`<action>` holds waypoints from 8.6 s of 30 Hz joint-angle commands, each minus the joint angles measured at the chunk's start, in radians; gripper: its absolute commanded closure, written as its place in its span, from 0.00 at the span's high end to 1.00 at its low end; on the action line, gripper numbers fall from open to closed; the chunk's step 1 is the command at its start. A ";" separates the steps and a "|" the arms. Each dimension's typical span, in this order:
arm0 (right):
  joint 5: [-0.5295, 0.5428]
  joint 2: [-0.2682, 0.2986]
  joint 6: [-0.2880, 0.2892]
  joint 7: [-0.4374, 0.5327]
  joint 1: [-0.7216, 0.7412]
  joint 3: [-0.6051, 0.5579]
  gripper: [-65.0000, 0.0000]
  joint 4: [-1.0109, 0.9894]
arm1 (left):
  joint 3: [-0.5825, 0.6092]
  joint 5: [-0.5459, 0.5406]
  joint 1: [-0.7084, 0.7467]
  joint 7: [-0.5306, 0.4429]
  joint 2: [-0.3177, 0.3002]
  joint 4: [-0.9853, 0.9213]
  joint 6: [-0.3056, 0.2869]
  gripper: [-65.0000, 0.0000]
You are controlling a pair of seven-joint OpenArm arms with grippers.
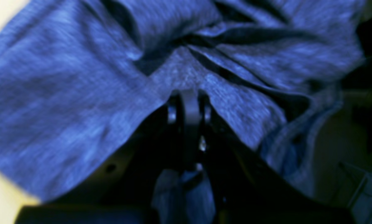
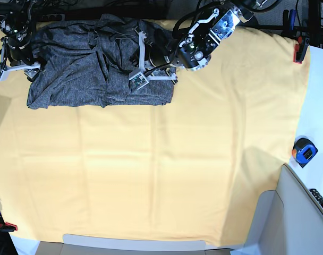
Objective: Fold the T-shirt properly
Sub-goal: 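Push the folded end further toward the right gripper with the left gripper, then press the grey shirt bundle flat with the left gripper while right gripper holds, then release the bundle and move the right gripper over the shirt's edge, then grasp the shirt edge with the right gripper and pull it outward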
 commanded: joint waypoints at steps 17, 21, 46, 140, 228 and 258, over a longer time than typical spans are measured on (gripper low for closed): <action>-0.003 0.014 0.002 0.023 -0.007 0.004 0.72 0.021 | 0.023 0.000 -0.103 -0.091 0.139 -0.136 0.004 0.00; -0.003 0.014 0.002 0.023 -0.007 0.004 0.72 0.021 | 0.082 -0.002 -0.106 -0.186 0.158 -0.188 0.002 0.00; 0.001 0.081 0.143 0.023 -0.002 0.013 0.72 0.022 | 0.086 -0.005 -0.068 -0.582 -0.122 -0.013 0.004 0.00; 0.453 0.164 0.760 -0.563 0.166 0.205 0.72 -0.456 | -0.033 -0.003 0.069 -0.516 -0.151 -0.013 0.005 0.00; -0.108 -0.201 0.728 -0.516 0.400 -0.828 0.64 0.122 | -0.477 -0.002 0.202 -0.519 -0.152 0.136 0.002 0.00; 0.417 0.361 0.737 -0.523 0.070 -0.372 0.64 0.233 | -0.471 -0.002 0.204 -0.510 -0.151 0.133 0.002 0.00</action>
